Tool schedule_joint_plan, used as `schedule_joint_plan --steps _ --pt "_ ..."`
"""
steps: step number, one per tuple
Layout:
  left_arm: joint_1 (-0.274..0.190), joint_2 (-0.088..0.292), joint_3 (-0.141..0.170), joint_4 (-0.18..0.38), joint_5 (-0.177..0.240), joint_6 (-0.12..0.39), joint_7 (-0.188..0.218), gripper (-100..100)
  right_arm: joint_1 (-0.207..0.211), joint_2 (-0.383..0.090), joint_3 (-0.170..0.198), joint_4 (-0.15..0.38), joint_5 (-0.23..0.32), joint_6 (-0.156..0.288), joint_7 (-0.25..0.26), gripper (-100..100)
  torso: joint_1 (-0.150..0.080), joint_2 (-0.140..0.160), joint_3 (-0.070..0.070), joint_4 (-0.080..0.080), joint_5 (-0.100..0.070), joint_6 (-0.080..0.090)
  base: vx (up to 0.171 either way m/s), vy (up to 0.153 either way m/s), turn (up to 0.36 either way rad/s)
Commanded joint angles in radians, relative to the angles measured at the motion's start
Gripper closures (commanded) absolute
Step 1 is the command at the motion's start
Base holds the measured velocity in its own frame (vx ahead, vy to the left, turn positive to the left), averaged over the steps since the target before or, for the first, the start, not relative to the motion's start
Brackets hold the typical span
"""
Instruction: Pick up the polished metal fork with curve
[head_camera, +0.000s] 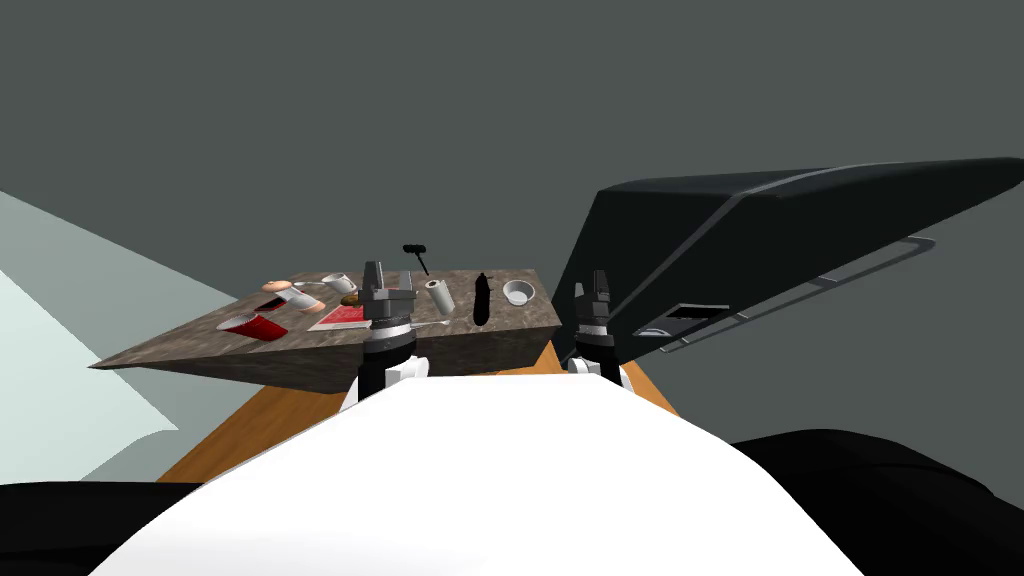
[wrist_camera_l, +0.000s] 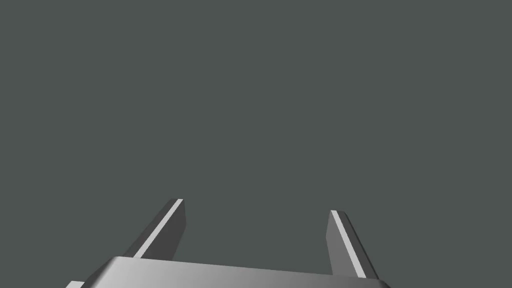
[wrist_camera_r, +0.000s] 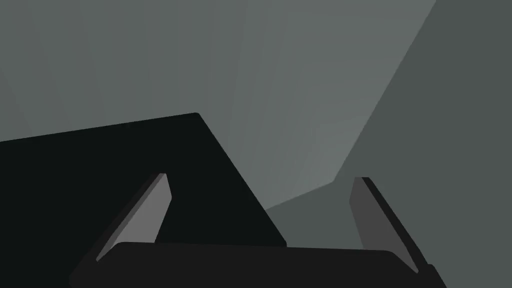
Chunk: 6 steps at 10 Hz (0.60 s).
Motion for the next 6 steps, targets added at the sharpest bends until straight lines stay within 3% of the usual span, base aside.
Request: schedule_joint_plan --steps 1,3,5,6 --pt "-0.014 0.047 0.010 0.001 0.008 0.042 0.017 -100 0.000 0.000 0.000 0.000 0.000 0.000 0.000 0 0.000 0.000 0.000 0.000 0.000 0.000 -0.020 -0.014 -0.040" --pt "-0.035 0.084 0.025 0.002 0.020 0.094 0.041 -100 0.000 0.000 0.000 0.000 0.000 0.000 0.000 0 -0.001 0.002 0.001 0.000 0.000 0.000 -0.036 -0.034 -0.040" --pt "-0.048 0.100 0.034 0.003 0.028 0.143 0.057 -100 0.000 0.000 0.000 0.000 0.000 0.000 0.000 0 -0.001 0.002 0.001 0.000 0.000 0.000 -0.025 -0.016 -0.022" --pt "-0.048 0.100 0.034 0.003 0.028 0.143 0.057 -100 0.000 0.000 0.000 0.000 0.000 0.000 0.000 0 -0.001 0.002 0.001 0.000 0.000 0.000 -0.018 -0.009 -0.026"
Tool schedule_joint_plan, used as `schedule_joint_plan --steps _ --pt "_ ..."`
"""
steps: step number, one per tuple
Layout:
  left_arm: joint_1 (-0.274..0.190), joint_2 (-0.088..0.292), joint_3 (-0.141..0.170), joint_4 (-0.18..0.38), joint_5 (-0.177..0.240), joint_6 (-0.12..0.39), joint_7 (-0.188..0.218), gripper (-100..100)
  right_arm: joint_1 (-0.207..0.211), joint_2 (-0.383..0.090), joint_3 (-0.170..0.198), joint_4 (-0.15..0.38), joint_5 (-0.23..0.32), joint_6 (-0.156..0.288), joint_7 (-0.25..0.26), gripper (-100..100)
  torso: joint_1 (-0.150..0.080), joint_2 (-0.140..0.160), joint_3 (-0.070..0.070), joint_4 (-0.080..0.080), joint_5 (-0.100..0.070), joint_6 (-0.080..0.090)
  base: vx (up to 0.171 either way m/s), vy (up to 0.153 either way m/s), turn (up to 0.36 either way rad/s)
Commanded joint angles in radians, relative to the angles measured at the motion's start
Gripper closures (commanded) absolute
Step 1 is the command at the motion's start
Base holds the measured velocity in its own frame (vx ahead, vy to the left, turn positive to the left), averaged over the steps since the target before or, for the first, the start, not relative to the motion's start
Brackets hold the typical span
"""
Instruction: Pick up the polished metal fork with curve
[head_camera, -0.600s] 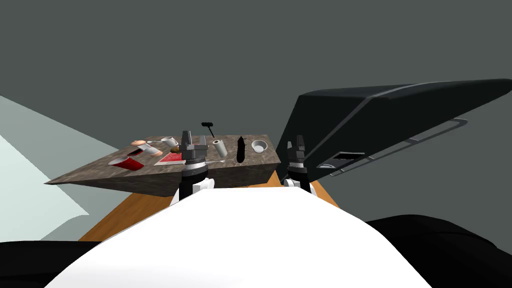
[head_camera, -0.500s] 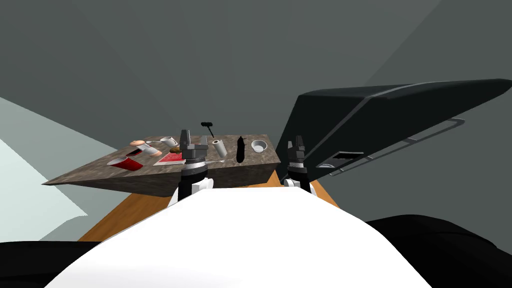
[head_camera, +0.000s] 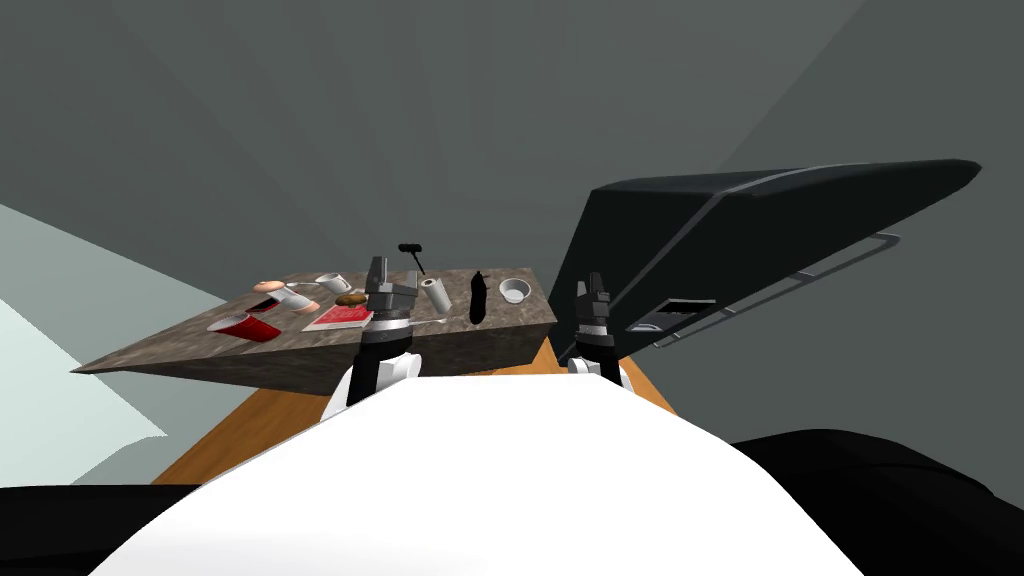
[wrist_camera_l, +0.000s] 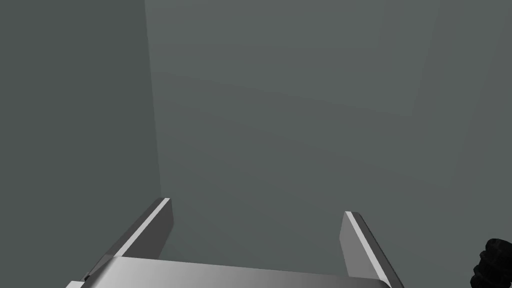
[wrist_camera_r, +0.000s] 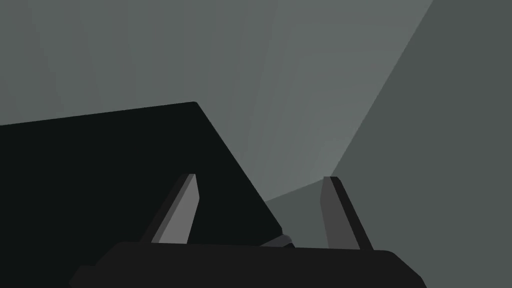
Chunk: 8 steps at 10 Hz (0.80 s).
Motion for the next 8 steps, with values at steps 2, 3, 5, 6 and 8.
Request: schedule_joint_plan --steps 2,3,5,6,8 --pt "-0.018 0.015 0.011 -0.001 0.009 0.057 0.019 -100 0.000 0.000 0.000 0.000 0.000 0.000 0.000 0 0.000 0.000 0.000 0.000 0.000 0.000 -0.022 -0.018 -0.032" --pt "-0.034 0.026 0.021 0.000 0.019 0.094 0.038 -100 0.000 0.000 0.000 0.000 0.000 0.000 0.000 0 0.000 0.000 0.000 0.000 0.000 0.000 -0.026 -0.024 -0.039" --pt "-0.051 0.035 0.032 0.002 0.029 0.144 0.058 -100 0.000 0.000 0.000 0.000 0.000 0.000 0.000 0 -0.001 0.000 0.000 0.000 0.000 0.000 -0.025 -0.020 -0.036" --pt "-0.051 0.035 0.032 0.002 0.029 0.162 0.058 -100 0.000 0.000 0.000 0.000 0.000 0.000 0.000 0 -0.001 0.000 0.000 0.000 0.000 0.000 -0.024 -0.014 -0.029" --pt "-0.070 0.042 0.044 0.005 0.040 0.221 0.079 -100 0.000 0.000 0.000 0.000 0.000 0.000 0.000 0 0.000 0.000 0.000 0.000 0.000 0.000 -0.024 -0.018 -0.044"
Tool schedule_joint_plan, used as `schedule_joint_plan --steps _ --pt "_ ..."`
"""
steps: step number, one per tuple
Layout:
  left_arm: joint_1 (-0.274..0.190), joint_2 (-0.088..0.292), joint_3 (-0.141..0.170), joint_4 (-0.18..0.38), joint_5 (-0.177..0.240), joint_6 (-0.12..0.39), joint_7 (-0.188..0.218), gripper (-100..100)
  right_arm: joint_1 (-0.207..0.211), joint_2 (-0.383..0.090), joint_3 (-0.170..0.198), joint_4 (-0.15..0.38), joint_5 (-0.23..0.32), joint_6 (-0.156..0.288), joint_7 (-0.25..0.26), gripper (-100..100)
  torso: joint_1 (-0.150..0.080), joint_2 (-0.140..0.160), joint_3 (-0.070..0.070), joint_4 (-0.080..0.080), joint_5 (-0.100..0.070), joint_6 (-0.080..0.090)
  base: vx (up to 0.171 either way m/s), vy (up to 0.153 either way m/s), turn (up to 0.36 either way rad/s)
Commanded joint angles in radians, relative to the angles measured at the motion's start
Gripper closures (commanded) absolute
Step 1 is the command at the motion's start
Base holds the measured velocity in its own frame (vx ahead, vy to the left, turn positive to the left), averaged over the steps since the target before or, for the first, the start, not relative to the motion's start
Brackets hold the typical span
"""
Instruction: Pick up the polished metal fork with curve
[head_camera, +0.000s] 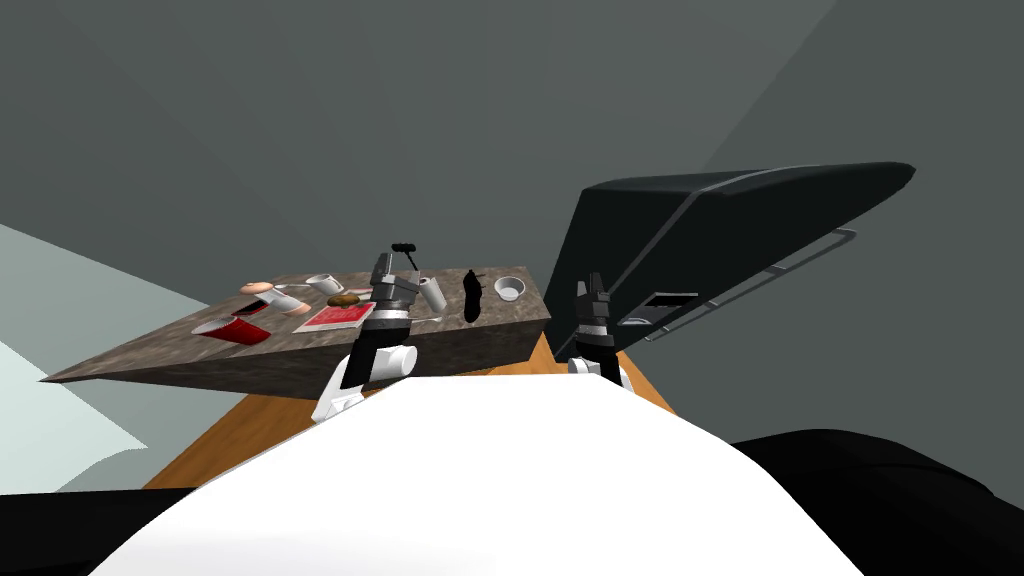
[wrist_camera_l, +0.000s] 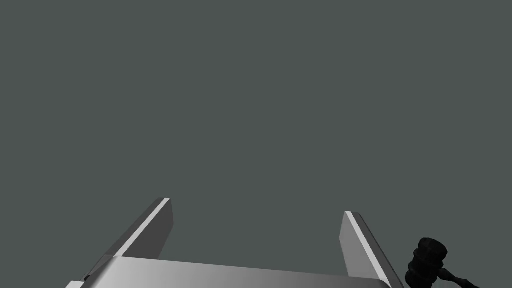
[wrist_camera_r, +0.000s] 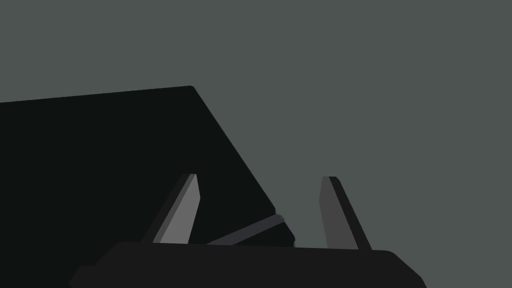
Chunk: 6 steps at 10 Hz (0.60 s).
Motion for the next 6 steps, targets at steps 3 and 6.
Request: schedule_joint_plan --steps 3,6 --pt "-0.038 0.009 0.022 0.006 0.023 0.111 0.047 -100 0.000 0.000 0.000 0.000 0.000 0.000 0.000 0 0.000 0.000 0.000 0.000 0.000 0.000 -0.029 -0.021 -0.048" --pt "-0.059 0.013 0.034 0.009 0.035 0.210 0.071 -100 0.000 0.000 0.000 0.000 0.000 0.000 0.000 0 0.000 0.000 0.000 0.000 0.000 0.000 -0.028 -0.018 -0.038"
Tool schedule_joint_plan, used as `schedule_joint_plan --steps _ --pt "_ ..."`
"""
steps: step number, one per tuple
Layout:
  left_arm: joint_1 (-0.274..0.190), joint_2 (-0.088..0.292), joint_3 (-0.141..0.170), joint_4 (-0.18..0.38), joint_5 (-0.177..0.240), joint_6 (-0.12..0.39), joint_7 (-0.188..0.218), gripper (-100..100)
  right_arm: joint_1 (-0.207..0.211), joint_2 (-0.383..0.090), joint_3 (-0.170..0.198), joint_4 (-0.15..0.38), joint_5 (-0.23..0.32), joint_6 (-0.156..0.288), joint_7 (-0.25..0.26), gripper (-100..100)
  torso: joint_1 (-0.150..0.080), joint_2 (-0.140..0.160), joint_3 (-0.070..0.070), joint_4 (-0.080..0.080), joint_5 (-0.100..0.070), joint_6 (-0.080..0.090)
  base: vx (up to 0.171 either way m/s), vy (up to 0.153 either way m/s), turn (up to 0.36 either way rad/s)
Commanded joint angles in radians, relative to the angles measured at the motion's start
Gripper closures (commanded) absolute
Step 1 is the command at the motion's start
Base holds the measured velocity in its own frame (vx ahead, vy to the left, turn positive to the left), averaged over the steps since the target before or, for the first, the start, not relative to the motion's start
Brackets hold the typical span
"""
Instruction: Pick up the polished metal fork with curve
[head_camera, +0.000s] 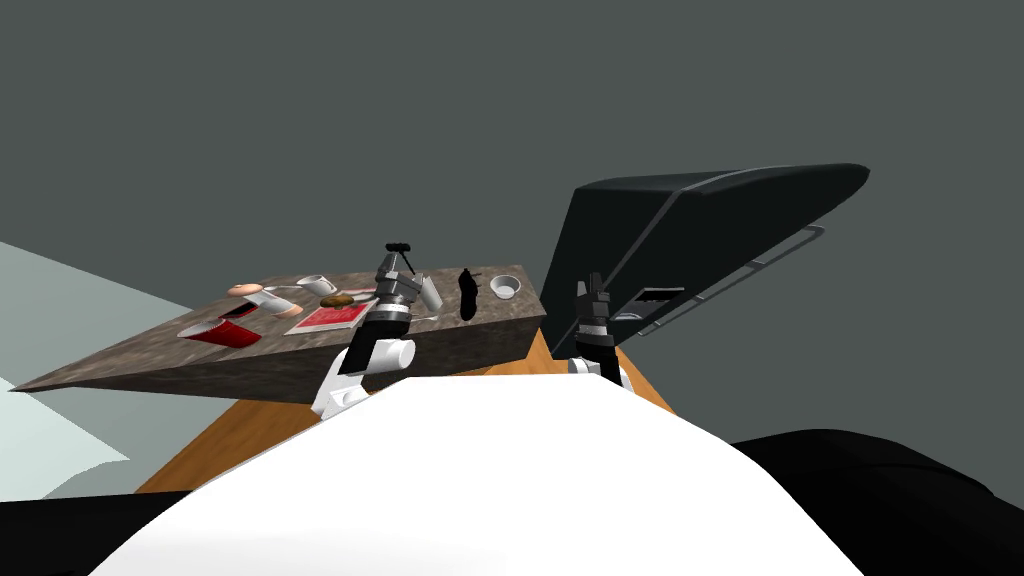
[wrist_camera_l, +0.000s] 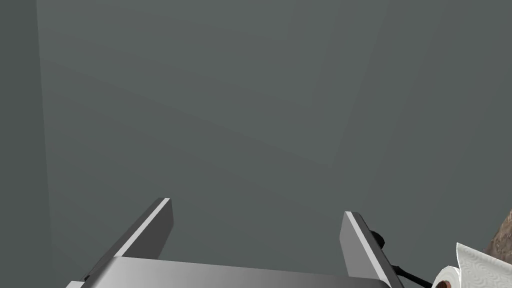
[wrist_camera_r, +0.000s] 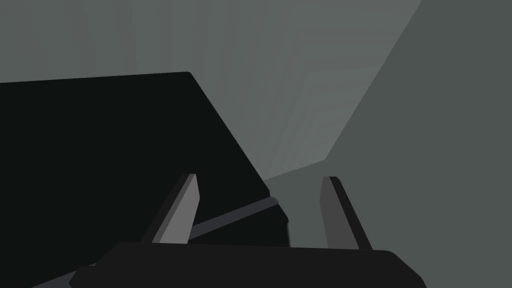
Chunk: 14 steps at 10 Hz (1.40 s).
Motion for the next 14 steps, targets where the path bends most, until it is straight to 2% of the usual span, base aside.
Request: schedule_joint_plan --steps 1,3,4,6,7,9,10,12,13,14 --pt "-0.027 0.004 0.013 0.009 0.014 0.050 0.027 -100 0.000 0.000 0.000 0.000 0.000 0.000 0.000 0 0.000 0.000 0.000 0.000 0.000 0.000 -0.028 -0.022 -0.074" --pt "-0.027 0.004 0.013 0.009 0.014 0.098 0.027 -100 0.000 0.000 0.000 0.000 0.000 0.000 0.000 0 0.000 0.000 0.000 0.000 0.000 0.000 -0.015 -0.011 -0.020" --pt "-0.048 0.006 0.025 0.013 0.026 0.133 0.051 -100 0.000 0.000 0.000 0.000 0.000 0.000 0.000 0 0.001 -0.001 0.000 0.000 0.000 0.000 -0.016 -0.013 -0.072" --pt "-0.048 0.006 0.025 0.013 0.026 0.171 0.051 -100 0.000 0.000 0.000 0.000 0.000 0.000 0.000 0 0.000 -0.001 0.000 0.000 0.000 0.000 -0.014 -0.008 -0.015" --pt "-0.070 0.009 0.035 0.019 0.038 0.211 0.075 -100 0.000 0.000 0.000 0.000 0.000 0.000 0.000 0 0.001 -0.001 -0.001 0.000 0.000 0.000 -0.017 -0.009 -0.073" --pt "-0.070 0.009 0.035 0.019 0.038 0.245 0.075 -100 0.000 0.000 0.000 0.000 0.000 0.000 0.000 0 0.001 -0.001 0.000 0.000 0.000 0.000 -0.014 -0.007 -0.020" --pt "-0.092 0.012 0.045 0.025 0.050 0.285 0.099 -100 0.000 0.000 0.000 0.000 0.000 0.000 0.000 0 0.001 -0.001 -0.001 0.000 0.000 0.000 -0.016 -0.011 -0.071" --pt "-0.092 0.012 0.045 0.025 0.050 0.321 0.099 -100 0.000 0.000 0.000 0.000 0.000 0.000 0.000 0 0.001 -0.001 0.000 0.000 0.000 0.000 -0.013 -0.007 -0.020" --pt "-0.113 0.016 0.054 0.032 0.062 0.357 0.121 -100 0.000 0.000 0.000 0.000 0.000 0.000 0.000 0 0.001 -0.001 -0.001 0.000 0.000 0.000 -0.012 -0.006 -0.072" --pt "-0.113 0.016 0.054 0.032 0.062 0.386 0.121 -100 0.000 0.000 0.000 0.000 0.000 0.000 0.000 0 0.001 -0.001 -0.001 0.000 0.000 0.000 -0.015 -0.005 -0.051"
